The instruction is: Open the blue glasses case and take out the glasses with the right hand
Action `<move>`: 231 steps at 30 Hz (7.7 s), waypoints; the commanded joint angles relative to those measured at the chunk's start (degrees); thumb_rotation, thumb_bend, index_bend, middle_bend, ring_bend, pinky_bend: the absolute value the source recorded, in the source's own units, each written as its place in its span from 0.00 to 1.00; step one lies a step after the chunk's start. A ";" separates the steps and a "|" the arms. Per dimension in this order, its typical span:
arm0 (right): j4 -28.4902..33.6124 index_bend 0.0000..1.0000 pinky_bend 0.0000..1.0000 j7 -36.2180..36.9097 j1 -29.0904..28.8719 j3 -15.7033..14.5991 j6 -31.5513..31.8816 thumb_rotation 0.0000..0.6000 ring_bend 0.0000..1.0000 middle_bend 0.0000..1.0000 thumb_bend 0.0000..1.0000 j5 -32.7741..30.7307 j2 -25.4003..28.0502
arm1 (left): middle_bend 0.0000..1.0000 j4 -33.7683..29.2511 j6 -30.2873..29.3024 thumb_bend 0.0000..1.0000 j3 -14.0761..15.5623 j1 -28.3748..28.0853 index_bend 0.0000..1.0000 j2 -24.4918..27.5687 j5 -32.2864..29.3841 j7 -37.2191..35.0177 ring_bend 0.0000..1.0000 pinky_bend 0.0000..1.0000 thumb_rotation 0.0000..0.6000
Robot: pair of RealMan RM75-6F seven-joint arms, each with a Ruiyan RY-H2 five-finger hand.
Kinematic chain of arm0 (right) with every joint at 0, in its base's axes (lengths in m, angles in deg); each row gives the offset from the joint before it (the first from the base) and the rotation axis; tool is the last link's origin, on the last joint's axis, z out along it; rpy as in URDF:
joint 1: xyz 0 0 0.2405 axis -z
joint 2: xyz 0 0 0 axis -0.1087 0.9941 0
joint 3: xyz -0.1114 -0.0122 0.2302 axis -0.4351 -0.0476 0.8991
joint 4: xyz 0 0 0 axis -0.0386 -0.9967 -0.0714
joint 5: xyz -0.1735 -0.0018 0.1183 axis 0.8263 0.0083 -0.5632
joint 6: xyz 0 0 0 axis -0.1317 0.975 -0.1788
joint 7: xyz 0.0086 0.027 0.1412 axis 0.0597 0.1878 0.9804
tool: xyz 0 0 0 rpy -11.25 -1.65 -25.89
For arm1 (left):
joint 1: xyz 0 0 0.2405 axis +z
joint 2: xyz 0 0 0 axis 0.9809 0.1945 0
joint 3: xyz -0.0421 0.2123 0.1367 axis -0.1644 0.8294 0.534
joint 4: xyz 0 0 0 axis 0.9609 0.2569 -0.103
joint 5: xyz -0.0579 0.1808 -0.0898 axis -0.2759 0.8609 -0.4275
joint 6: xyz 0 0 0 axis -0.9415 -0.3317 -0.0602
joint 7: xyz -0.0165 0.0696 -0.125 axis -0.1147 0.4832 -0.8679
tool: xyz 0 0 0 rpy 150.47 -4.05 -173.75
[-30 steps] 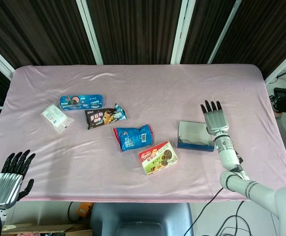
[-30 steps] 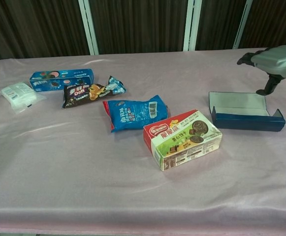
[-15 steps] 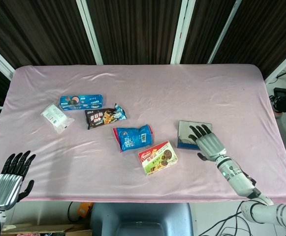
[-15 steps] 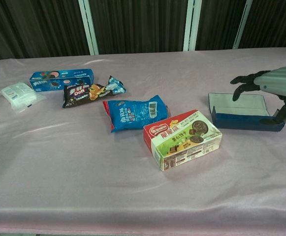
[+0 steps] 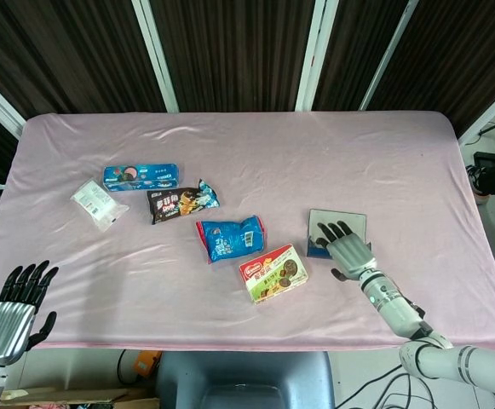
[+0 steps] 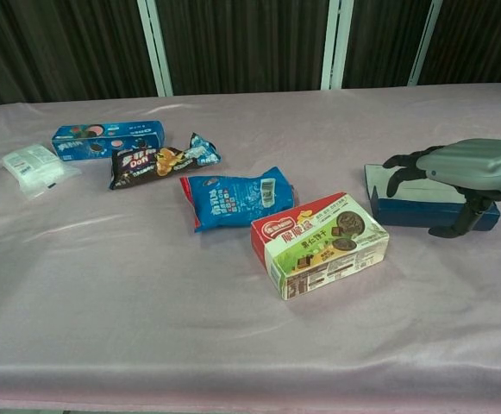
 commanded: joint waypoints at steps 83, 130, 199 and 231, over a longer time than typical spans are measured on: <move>-10.42 0.50 0.00 3.26 3.88 1.11 0.80 1.00 0.00 0.00 0.48 10.16 0.70 | 0.00 -0.51 1.42 0.53 0.08 -0.53 0.00 -0.25 -0.26 0.45 0.00 0.00 1.00; -13.14 0.63 0.00 2.54 2.83 1.43 2.65 1.00 0.00 0.00 0.56 7.37 -2.18 | 0.00 -0.45 0.97 0.53 0.13 -0.49 0.00 -0.10 0.01 0.06 0.00 0.00 1.00; -2.70 0.42 0.00 9.11 11.76 0.42 16.76 1.00 0.00 0.00 0.41 24.30 1.73 | 0.00 -0.66 1.31 0.53 0.09 -0.60 0.00 -0.39 -0.21 0.57 0.00 0.00 1.00; -8.00 0.60 0.00 9.26 10.55 -4.36 8.18 1.00 0.00 0.00 0.52 24.69 -1.80 | 0.00 -0.38 0.56 0.53 0.09 -0.33 0.00 0.09 0.06 -0.89 0.00 0.00 1.00</move>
